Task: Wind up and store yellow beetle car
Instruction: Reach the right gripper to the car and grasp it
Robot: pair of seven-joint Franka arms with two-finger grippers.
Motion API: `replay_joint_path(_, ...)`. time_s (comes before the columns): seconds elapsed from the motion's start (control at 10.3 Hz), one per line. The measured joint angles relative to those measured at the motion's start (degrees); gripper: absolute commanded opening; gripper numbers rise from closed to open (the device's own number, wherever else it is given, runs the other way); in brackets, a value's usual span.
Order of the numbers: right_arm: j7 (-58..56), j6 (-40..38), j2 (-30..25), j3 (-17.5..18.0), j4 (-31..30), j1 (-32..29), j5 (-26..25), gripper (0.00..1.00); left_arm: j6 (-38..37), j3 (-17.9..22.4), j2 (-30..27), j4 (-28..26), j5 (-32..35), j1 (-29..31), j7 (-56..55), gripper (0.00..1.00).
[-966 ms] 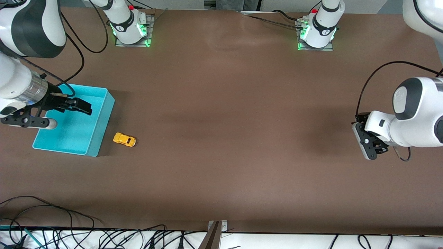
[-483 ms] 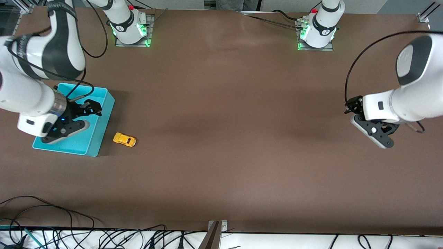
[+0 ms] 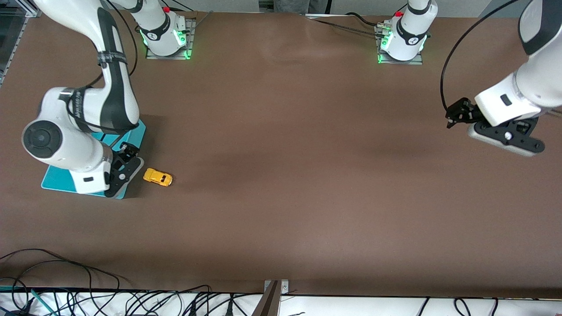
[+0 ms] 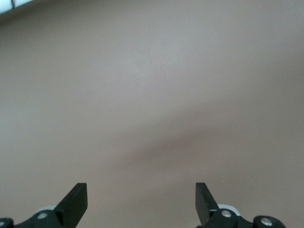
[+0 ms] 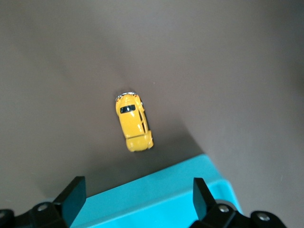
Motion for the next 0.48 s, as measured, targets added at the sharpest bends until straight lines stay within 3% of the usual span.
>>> replay_joint_path(0.29,-17.35,6.25,4.36,0.18,-2.25,-0.34,10.01,1.00,0.00,0.18,-5.67,-4.83,-2.12,-0.81,-6.54,1.00)
replay_joint_path(0.48,-24.98,7.88,6.40,0.18,-4.23,-0.79,13.44,1.00,0.03,1.19,-7.50,-6.74,-3.93,-0.73,-7.37,1.00)
